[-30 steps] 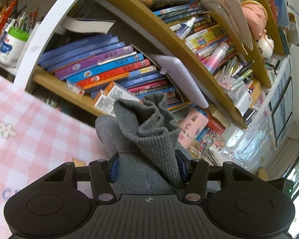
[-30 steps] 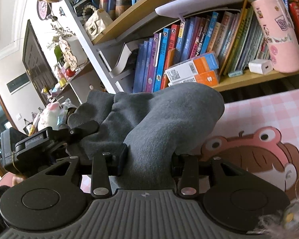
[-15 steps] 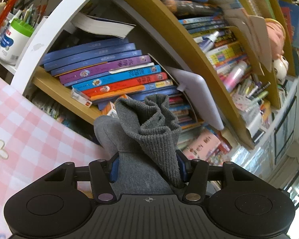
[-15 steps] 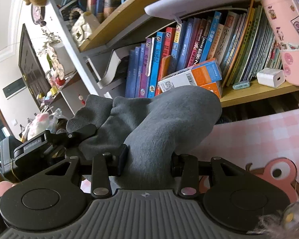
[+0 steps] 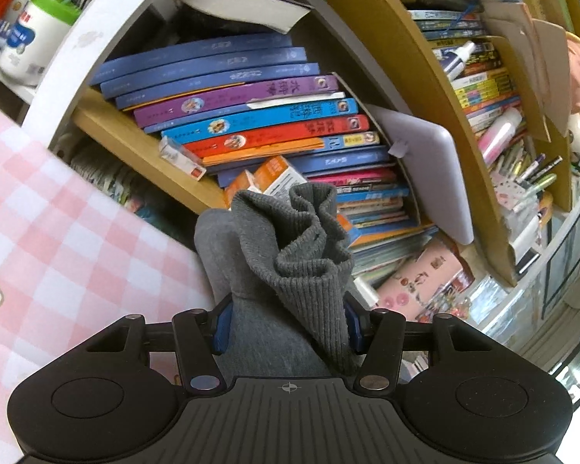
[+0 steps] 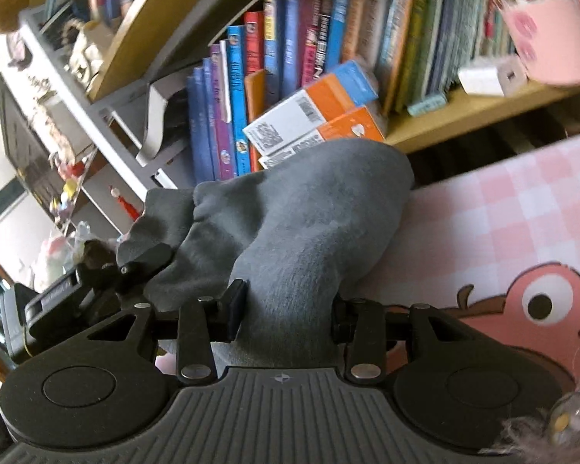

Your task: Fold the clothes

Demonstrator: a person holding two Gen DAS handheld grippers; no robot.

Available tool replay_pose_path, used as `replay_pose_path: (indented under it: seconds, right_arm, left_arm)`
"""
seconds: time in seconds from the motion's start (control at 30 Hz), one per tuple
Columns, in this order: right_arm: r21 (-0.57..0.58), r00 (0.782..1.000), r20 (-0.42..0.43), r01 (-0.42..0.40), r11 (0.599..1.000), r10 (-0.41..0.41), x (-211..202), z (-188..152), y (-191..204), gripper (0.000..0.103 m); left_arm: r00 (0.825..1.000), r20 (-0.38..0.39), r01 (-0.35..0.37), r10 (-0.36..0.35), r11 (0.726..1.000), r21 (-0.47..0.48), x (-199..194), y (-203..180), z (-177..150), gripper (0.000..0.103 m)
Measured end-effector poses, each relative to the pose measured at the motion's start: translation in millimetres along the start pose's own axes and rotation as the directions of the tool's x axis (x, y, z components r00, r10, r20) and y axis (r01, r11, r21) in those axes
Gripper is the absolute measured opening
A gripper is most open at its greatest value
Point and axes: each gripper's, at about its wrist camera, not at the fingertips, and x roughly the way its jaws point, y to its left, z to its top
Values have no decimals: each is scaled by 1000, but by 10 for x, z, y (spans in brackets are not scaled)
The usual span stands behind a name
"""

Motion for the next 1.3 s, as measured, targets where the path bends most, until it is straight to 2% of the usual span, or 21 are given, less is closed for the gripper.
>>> replay_pose_path:
  seconds: [0.13,0.27,0.4,0.6,0.67,0.73,0.93,1.03,1.17,1.3]
  right_arm:
    - [35,1000,-1,15,999,-15,11,-20,-47,46]
    - [53,999,22,44,998,-46,-12,-52,-85,67]
    - [56,994,75,74,996,-78,-151,-53,-102,76]
    - [86,982,150,102,991,-115,-471,-97,-132,79]
    - [98,978,168,106,990,-121,-592,-149,-116,80]
    - [109,974,186,108,988,-128,-713,-201,-99,80]
    - [79,975,165,135,988,-146,-923,-434,123,81]
    - [21,976,146,163,986,-164,-987,-581,316,82]
    - [-92,970,139,211,973,-198,-1060,-759,594,85]
    - [-167,962,154,248,954,-223,-1141,-896,799,89]
  left_arm:
    - [999,-13,-30,30,999,-21,26,64,-9,58]
    - [999,-17,-52,52,998,-28,14,95,-6,68]
    - [998,-3,-56,56,998,-5,-50,49,9,76]
    - [994,88,-79,69,990,118,-416,-144,-26,83]
    - [989,127,-95,74,982,163,-569,-245,-75,90]
    - [985,155,-107,78,977,184,-691,-322,-129,91]
    - [985,152,-117,87,973,200,-942,-525,-347,92]
    - [987,136,-114,83,964,240,-1026,-649,-470,94]
    - [994,106,-54,24,956,290,-1144,-778,-611,101]
    - [991,125,-88,50,940,329,-1228,-899,-731,101]
